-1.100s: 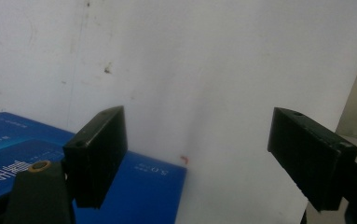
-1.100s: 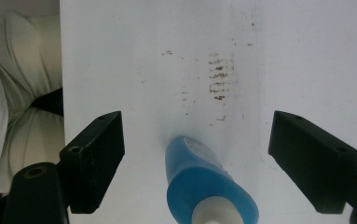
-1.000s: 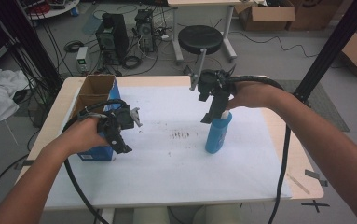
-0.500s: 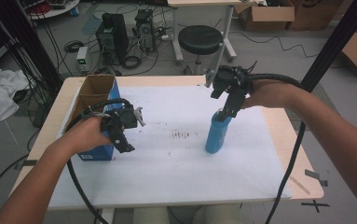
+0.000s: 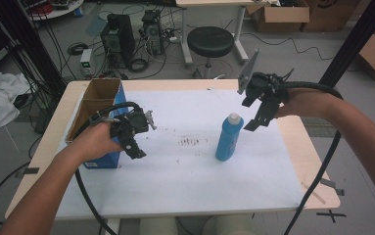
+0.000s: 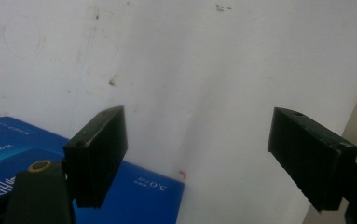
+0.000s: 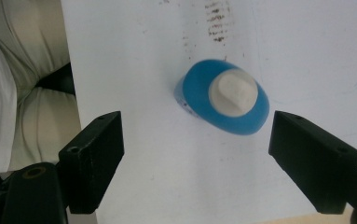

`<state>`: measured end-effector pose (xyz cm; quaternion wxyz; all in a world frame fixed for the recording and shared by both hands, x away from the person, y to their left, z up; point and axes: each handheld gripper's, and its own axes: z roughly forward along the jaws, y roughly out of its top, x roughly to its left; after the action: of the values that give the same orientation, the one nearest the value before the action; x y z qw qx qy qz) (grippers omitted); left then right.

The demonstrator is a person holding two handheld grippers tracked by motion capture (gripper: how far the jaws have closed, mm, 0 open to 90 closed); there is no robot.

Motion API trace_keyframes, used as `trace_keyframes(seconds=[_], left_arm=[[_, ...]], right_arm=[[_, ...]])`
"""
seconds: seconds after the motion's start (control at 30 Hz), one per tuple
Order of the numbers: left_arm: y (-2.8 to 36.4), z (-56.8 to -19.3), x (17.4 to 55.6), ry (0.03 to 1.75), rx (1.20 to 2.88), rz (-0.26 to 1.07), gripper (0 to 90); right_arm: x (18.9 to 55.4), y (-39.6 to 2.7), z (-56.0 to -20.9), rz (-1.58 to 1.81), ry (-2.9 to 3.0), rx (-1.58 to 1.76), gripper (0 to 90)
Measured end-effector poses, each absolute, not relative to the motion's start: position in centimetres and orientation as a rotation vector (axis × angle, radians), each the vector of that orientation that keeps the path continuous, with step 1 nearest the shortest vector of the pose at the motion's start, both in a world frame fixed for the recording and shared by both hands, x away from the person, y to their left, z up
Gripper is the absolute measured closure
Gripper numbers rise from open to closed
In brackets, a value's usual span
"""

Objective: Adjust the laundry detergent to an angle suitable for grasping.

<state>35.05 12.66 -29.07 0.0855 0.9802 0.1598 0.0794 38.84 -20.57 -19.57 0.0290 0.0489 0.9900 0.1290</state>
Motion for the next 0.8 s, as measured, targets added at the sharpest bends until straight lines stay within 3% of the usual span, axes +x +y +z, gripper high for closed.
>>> trace_keyframes(seconds=[0.8], left_arm=[[10.0,-30.7,35.6,0.599,2.824,0.244,20.8]], right_arm=[[38.9,-24.1,-24.1,0.363,3.089,0.257,17.9]])
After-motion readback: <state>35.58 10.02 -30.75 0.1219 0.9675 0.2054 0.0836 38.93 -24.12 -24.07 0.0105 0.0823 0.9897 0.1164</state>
